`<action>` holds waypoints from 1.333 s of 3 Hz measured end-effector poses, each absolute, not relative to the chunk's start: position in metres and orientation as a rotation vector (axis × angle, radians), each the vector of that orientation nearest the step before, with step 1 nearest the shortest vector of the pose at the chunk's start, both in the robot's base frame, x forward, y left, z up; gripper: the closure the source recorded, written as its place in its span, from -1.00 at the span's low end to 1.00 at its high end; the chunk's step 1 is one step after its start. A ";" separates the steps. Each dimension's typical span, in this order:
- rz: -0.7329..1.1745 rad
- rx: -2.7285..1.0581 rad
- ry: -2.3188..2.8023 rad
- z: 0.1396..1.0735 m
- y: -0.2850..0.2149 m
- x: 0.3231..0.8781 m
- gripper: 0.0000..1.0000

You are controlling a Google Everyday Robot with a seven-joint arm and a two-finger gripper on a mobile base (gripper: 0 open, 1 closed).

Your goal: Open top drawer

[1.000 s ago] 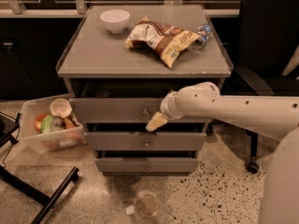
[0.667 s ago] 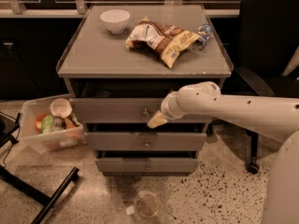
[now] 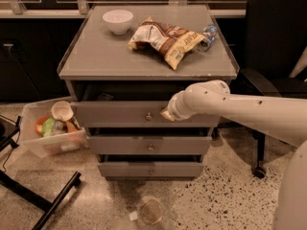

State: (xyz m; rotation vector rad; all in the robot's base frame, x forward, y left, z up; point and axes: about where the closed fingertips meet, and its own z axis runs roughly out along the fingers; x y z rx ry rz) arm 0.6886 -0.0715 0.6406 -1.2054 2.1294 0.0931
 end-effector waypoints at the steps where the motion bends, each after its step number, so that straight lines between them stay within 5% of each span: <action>1: 0.093 -1.205 2.129 0.646 -0.072 0.689 0.77; 2: 0.121 -1.201 2.140 0.645 -0.072 0.688 1.00; 3: 0.123 -1.201 2.140 0.646 -0.072 0.688 1.00; 4: 0.123 -1.201 2.140 0.646 -0.072 0.688 0.62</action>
Offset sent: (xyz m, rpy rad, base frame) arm -0.0923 -0.0607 0.0437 0.1943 0.2454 0.2796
